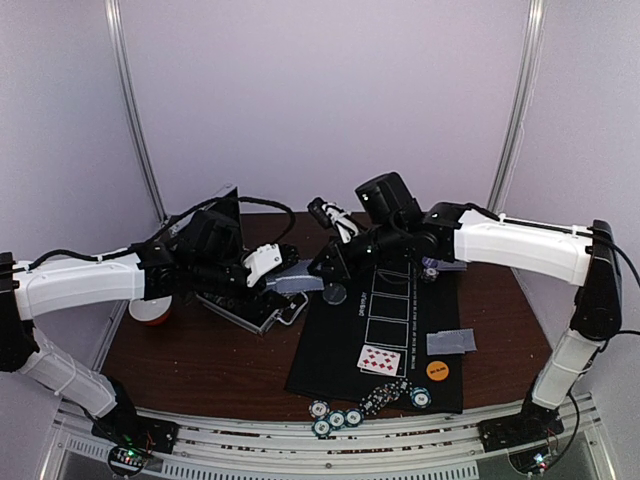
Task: Distribute texas hold em gaming equipment
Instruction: Pick up the poker card from the face-down deck piles, then flop the poker card in the community card area.
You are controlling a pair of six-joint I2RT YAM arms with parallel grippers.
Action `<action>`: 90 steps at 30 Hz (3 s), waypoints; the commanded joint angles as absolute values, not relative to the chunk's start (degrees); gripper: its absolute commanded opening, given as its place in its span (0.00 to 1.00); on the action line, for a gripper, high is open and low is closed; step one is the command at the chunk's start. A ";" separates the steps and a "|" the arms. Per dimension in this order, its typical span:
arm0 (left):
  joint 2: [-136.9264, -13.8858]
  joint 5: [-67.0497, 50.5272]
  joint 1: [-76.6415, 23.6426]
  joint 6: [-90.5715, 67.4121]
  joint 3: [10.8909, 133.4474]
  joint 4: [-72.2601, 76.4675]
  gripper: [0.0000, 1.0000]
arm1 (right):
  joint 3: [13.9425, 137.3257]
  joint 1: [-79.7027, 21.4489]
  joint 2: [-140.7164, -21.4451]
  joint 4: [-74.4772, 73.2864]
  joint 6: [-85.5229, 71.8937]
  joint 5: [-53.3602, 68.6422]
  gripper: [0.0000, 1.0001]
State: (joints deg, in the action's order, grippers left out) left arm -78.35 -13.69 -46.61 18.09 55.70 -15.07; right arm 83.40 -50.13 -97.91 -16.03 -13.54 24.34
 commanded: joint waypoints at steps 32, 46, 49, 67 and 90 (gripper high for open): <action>-77.69 -14.37 -46.85 18.63 56.22 -13.27 0.51 | 43.26 -45.66 -79.62 14.05 49.02 -5.42 0.00; -77.81 -14.52 -46.85 18.70 56.06 -13.27 0.51 | 42.69 -45.25 -89.72 6.27 73.27 6.96 0.00; -77.85 -14.71 -46.85 18.71 56.01 -13.10 0.52 | 41.84 -45.32 -89.85 1.45 77.31 7.47 0.00; -77.52 -14.38 -46.87 18.72 55.96 -13.15 0.52 | 40.94 -45.40 -89.79 -5.63 86.65 4.13 0.00; -77.09 -14.07 -46.85 18.81 55.65 -12.95 0.52 | 38.87 -44.72 -76.46 -5.96 84.16 -5.92 0.40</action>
